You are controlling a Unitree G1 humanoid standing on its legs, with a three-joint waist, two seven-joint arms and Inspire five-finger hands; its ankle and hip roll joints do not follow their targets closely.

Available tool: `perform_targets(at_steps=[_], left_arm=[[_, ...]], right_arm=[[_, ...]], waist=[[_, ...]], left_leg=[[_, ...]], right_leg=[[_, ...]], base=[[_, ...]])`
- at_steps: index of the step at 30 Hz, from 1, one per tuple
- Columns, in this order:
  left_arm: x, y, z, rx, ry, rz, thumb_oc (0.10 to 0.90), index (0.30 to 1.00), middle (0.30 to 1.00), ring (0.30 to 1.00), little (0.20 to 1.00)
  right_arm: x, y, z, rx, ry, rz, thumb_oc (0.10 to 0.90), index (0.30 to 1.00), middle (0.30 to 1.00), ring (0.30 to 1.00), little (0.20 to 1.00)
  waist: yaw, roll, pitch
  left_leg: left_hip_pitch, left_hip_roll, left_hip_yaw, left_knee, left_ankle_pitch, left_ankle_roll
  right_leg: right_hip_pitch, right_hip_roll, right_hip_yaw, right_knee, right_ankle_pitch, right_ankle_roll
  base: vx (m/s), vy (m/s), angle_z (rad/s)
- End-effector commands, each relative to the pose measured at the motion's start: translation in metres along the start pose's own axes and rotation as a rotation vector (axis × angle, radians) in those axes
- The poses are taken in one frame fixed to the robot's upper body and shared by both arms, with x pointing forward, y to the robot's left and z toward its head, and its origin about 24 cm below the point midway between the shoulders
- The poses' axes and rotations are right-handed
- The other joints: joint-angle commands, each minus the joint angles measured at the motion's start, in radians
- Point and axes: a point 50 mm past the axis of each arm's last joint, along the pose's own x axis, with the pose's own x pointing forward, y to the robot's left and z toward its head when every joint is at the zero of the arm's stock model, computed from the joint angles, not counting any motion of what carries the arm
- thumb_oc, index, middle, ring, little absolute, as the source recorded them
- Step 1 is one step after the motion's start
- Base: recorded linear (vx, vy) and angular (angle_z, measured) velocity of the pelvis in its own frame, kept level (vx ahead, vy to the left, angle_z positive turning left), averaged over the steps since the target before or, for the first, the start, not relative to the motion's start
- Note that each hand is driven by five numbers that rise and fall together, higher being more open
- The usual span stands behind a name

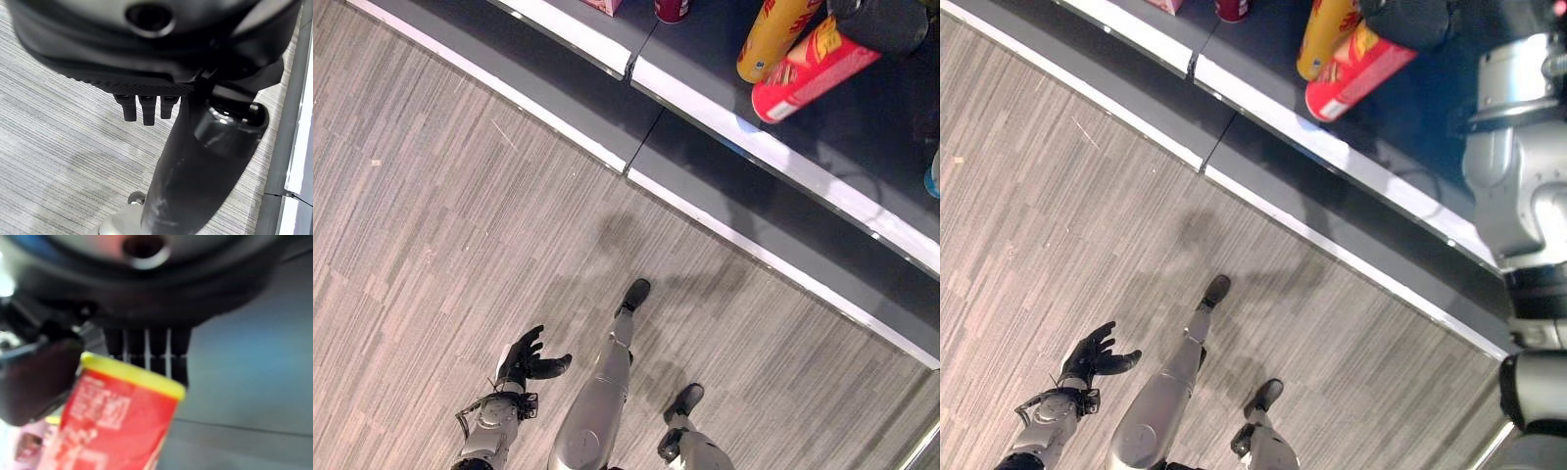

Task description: Put the goods on the table back onto the shelves and tidy them up.

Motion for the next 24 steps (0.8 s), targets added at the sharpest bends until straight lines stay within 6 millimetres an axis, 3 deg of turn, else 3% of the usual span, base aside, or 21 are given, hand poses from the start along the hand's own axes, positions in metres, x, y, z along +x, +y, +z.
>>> perform_targets(at_steps=[1, 11, 24], left_arm=[[-0.013, 0.026, -0.015, 0.054, 0.019, 0.068, 0.800, 0.900, 0.900, 0.900, 0.900], [-0.014, 0.022, -0.019, 0.042, 0.030, 0.065, 0.800, 0.900, 0.900, 0.900, 0.900], [-0.015, 0.025, -0.018, 0.037, 0.026, 0.073, 0.800, 0.900, 0.900, 0.900, 0.900]], right_arm=[[0.020, -0.036, -0.006, -0.097, -0.013, -0.196, 0.400, 0.300, 0.300, 0.300, 0.300], [0.016, -0.037, -0.016, -0.151, 0.007, -0.195, 0.400, 0.300, 0.300, 0.300, 0.300], [0.011, -0.025, -0.008, -0.075, -0.002, -0.147, 0.400, 0.300, 0.300, 0.300, 0.300]], waist=[[0.027, -0.030, -0.089], [0.030, -0.031, -0.086], [0.020, -0.035, -0.084]], left_leg=[[0.125, 0.072, -0.035, -0.067, -0.137, -0.045], [0.112, 0.061, -0.023, -0.065, -0.143, -0.043], [0.111, 0.060, -0.023, -0.067, -0.144, -0.041]], right_leg=[[0.020, -0.045, 0.028, 0.081, 0.026, 0.014], [0.015, -0.054, 0.029, 0.065, 0.057, 0.023], [0.011, -0.055, 0.030, 0.064, 0.060, 0.024]], base=[[0.03, 0.016, 0.03], [0.00, 0.000, 0.00], [0.00, 0.001, -0.02]])
